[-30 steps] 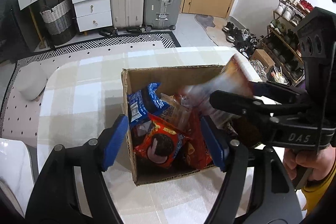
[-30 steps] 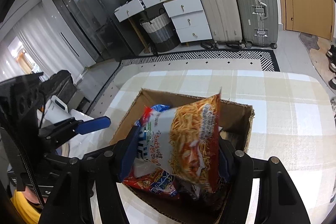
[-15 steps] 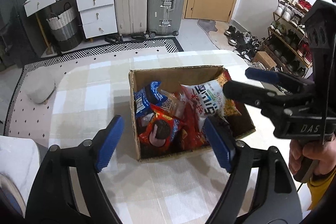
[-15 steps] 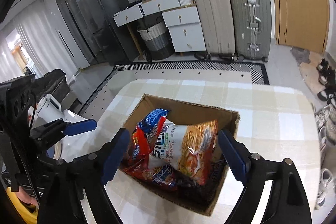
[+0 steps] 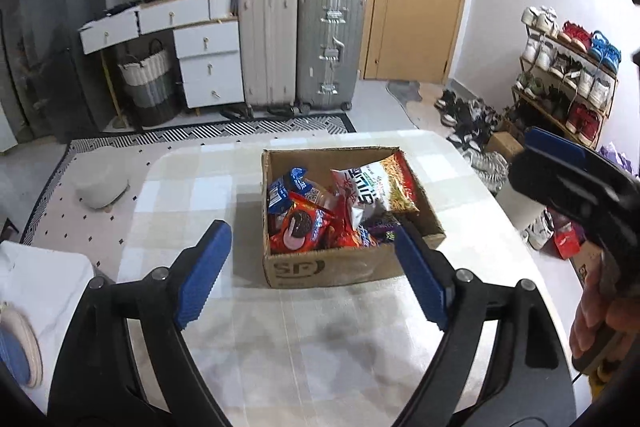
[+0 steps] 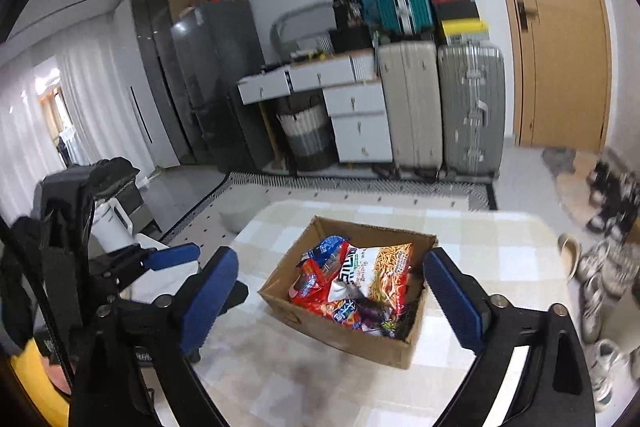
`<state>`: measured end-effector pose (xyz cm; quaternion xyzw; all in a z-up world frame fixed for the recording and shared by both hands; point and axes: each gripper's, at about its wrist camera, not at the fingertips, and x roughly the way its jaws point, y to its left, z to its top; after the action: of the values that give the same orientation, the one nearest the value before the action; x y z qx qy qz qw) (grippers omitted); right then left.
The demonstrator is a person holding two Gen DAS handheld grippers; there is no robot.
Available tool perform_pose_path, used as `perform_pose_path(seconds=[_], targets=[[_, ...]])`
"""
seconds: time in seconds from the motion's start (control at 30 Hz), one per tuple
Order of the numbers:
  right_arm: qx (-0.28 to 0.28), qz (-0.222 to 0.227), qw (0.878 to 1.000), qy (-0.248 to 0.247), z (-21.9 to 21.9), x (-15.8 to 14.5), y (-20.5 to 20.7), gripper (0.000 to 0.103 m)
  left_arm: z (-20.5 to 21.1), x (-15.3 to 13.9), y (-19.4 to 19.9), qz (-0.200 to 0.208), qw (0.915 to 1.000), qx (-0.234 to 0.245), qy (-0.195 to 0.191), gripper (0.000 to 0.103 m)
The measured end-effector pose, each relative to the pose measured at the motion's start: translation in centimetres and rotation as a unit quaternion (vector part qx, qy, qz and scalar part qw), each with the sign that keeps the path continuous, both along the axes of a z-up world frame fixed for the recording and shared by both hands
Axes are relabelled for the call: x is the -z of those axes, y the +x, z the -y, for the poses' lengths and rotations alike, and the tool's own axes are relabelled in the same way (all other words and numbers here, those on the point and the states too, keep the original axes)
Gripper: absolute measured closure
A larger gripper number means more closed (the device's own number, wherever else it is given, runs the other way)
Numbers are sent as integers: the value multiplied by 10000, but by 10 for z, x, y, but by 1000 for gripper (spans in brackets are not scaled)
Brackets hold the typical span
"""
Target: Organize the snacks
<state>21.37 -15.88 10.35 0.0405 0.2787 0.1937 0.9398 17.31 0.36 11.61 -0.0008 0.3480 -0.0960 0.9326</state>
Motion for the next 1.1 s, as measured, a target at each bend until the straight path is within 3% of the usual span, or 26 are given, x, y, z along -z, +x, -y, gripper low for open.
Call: perform_pose_path(seconds=[0.2, 0.4, 0.63, 0.87, 1.1], targets=[[-78, 763, 9969, -199, -7, -7, -77, 1, -3, -21, -67, 569, 9984, -57, 21, 19], [-13, 1360, 9901, -359, -9, -1, -141, 1, -19, -35, -134, 1012, 9943, -322, -132, 1], [114, 1704, 9848, -304, -1, 16, -190, 1, -37, -35, -193, 1337, 9891, -564, -247, 1], [476, 1890, 9808, -29, 24, 31, -208, 1, -48, -20, -213, 1383, 9870, -791, -223, 1], [785, 1829, 9800, -15, 44, 48, -205, 1, -45, 4, -199, 1443, 9857, -860, -85, 1]])
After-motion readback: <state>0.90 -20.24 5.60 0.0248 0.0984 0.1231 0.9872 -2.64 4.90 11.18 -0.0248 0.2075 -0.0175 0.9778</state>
